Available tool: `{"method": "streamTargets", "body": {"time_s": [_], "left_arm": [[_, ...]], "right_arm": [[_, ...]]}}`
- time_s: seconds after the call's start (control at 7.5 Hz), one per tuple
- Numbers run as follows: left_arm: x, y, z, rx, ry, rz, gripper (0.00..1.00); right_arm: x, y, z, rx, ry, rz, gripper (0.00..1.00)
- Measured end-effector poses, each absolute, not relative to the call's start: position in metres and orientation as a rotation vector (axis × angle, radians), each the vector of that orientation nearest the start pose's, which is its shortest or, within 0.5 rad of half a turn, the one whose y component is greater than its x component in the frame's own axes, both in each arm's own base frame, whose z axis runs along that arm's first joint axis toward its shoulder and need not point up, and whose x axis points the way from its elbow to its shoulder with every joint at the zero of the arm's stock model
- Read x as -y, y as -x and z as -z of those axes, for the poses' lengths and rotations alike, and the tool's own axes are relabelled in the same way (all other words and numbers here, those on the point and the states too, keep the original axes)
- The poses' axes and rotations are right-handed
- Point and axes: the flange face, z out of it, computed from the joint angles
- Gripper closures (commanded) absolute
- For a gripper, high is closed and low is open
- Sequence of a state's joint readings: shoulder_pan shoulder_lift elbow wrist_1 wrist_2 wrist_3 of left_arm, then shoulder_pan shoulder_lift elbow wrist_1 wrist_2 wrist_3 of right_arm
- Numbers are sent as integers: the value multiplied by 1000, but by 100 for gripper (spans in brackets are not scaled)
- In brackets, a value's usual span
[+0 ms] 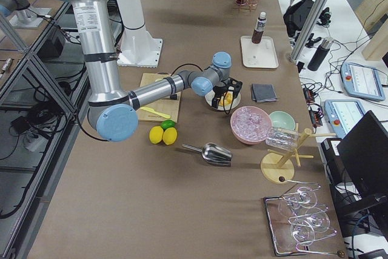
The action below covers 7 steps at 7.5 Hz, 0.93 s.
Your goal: Place donut on tray
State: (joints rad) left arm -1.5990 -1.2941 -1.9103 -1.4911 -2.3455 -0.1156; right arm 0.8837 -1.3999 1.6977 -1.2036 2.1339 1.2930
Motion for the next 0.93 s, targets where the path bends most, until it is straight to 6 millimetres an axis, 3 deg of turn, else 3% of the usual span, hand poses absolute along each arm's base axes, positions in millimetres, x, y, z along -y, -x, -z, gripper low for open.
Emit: {"method": "streamTargets", "body": {"time_s": [0.13, 0.27, 0.4, 0.8, 0.93], "left_arm": [[372, 74, -620, -774, 50, 143, 2], [372, 74, -620, -774, 50, 142, 2], [372, 74, -620, -774, 50, 143, 2], [372, 74, -619, -774, 49, 142, 2], [371, 74, -620, -773, 49, 142, 2]], "right_arm": [[491, 320, -476, 824, 91, -391, 39], [486, 333, -483, 802, 84, -391, 41], [480, 337, -489, 790, 85, -384, 40], [471, 334, -491, 799, 107, -362, 57], [471, 335, -494, 794, 110, -363, 82]]}}
